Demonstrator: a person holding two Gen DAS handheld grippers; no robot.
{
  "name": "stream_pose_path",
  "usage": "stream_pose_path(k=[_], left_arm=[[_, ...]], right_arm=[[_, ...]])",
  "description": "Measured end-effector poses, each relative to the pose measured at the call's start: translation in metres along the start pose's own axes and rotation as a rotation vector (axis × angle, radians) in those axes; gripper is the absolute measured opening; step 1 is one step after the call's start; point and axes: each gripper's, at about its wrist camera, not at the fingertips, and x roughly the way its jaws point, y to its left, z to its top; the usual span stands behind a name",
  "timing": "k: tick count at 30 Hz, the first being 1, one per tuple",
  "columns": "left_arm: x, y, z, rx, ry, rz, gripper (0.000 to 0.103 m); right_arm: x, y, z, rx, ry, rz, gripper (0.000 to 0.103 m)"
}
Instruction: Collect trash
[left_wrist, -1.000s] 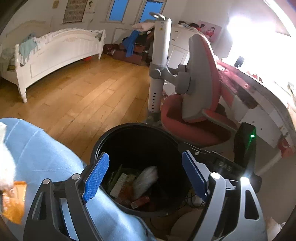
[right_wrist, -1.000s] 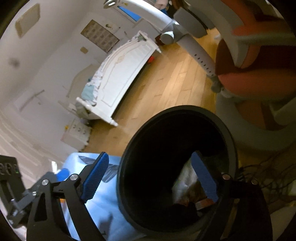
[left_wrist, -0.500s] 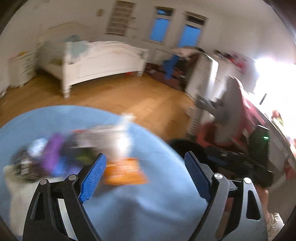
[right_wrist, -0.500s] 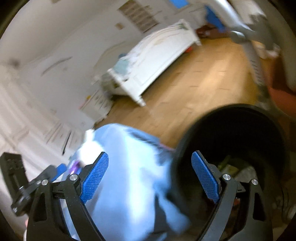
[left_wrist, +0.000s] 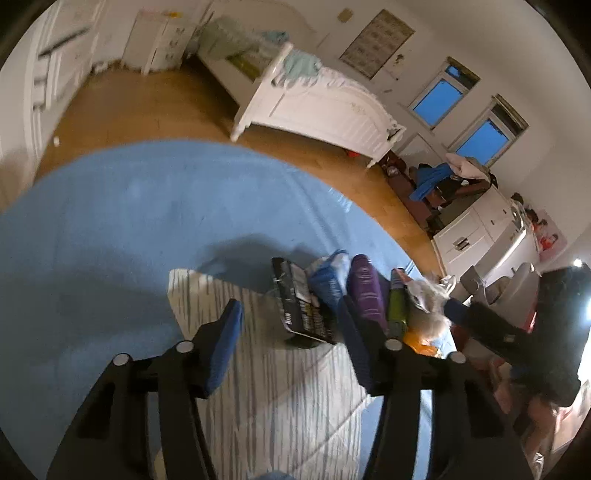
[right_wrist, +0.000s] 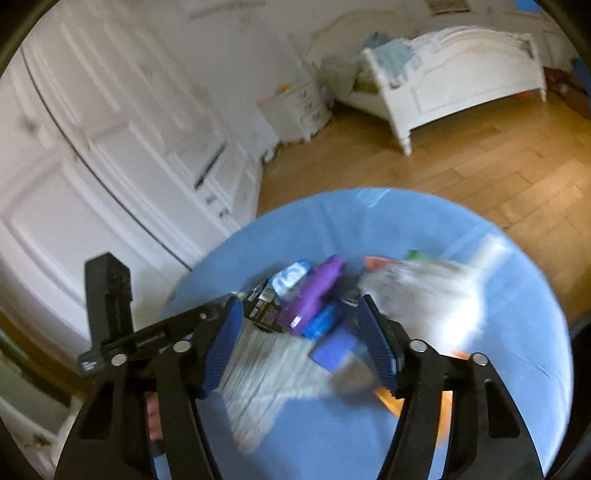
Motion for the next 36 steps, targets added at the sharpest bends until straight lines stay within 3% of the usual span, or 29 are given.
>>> stream_pose_path(k=[5, 7, 17, 22, 26, 31, 33, 36], left_arm=[[0.011, 0.013, 0.006, -0.032, 0.047, -0.032, 0.031], [0.012, 0.011, 0.006, -0.028, 0.049, -0.037, 0.031], [0.011, -0.002, 0.001, 0.011, 0.014, 0.005, 0.019], [0.010, -0.013, -0.006, 0.021, 0.022, 0.014, 0.018], [0.008, -0.009, -0.012, -0.015, 0.028, -0.019, 0.016], [-0.014, -0.027, -0.024, 0.068, -0.051, 0.000, 0.010], [-0.028, -0.031, -0.028, 0.092, -0.089, 0.012, 0.000], [-0.050, -0.029, -0.029, 0.102, -0.136, 0.034, 0.000]], right_arm=[[0.051, 0.007, 0.011, -0.013, 0.097, -0.080, 0.047], [0.062, 0.008, 0.011, -0.023, 0.120, -0.107, 0.041], [0.066, 0.003, -0.003, -0.072, 0.114, -0.131, 0.040], [0.072, 0.007, -0.002, -0.094, 0.106, -0.161, 0.040], [0.060, 0.001, -0.012, -0.060, 0.069, -0.135, 0.034], [0.019, -0.001, -0.028, -0.020, -0.041, -0.085, 0.028], [-0.006, -0.002, -0.036, -0.009, -0.095, -0.059, 0.027], [-0.032, -0.009, -0.050, 0.007, -0.131, -0.036, 0.027]])
